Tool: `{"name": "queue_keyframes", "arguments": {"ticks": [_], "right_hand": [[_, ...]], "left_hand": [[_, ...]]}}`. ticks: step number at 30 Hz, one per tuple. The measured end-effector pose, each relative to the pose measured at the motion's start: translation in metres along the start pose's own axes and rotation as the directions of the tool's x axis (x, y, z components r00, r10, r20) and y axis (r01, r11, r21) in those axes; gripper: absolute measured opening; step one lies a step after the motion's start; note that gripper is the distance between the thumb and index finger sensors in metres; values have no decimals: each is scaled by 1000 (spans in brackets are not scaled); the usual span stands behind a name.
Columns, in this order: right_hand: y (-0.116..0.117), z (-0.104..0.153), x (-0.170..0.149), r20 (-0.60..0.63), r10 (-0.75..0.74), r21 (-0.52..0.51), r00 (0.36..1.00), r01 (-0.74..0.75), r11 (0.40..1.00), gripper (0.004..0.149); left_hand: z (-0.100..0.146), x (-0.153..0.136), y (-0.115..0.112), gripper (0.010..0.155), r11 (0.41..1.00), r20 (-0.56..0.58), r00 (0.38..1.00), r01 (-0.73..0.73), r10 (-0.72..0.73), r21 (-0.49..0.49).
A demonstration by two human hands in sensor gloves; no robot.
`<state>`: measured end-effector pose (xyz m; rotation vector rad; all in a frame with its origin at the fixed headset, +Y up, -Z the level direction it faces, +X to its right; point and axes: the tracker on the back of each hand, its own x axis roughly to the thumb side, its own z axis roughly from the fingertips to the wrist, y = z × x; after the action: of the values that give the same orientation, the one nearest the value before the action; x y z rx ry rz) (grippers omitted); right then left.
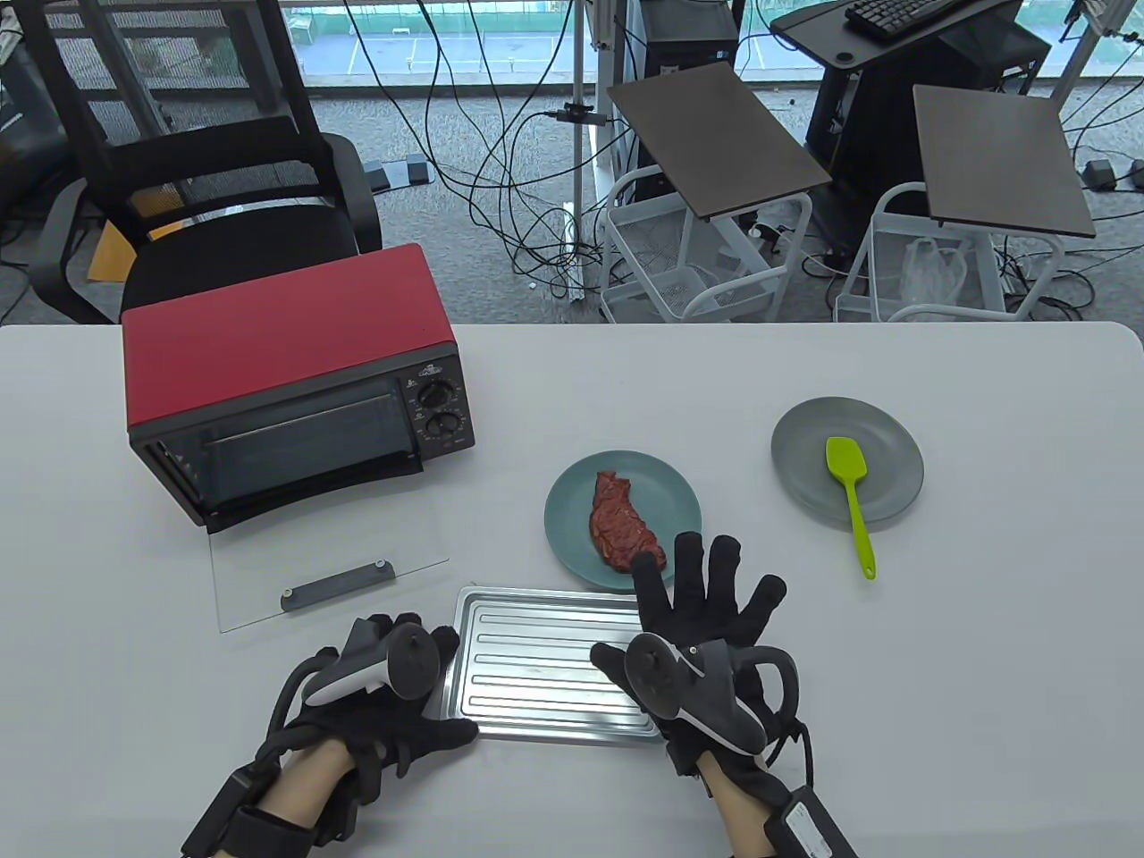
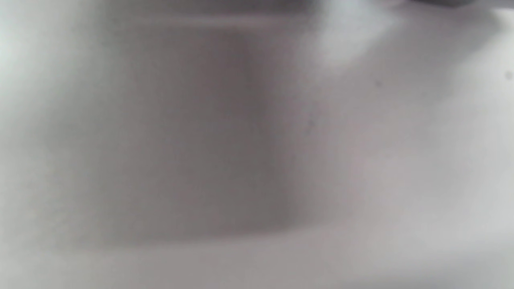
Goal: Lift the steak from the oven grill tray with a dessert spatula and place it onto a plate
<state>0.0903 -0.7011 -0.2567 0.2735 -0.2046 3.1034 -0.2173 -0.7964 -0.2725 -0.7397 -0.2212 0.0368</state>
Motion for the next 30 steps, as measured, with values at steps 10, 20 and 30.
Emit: {"name": "queue_keyframes", "arguments": {"ticks": [10,20,30], "right_hand": [[5,-2,0,6,-2,23,1000,2,1000,98],[6,-2,-1,7,-19,22,1000,19,1000,98],[6,-2,-4,-9,-31,29,999,31,999,98]], "left_hand": [[0,0,-1,103,1000,-7,1000,-5,5,30],[17,0,12,102,983,-11,999,39,-38,181],[47,-28,47,107,936,-54,998,6,14,353]]}}
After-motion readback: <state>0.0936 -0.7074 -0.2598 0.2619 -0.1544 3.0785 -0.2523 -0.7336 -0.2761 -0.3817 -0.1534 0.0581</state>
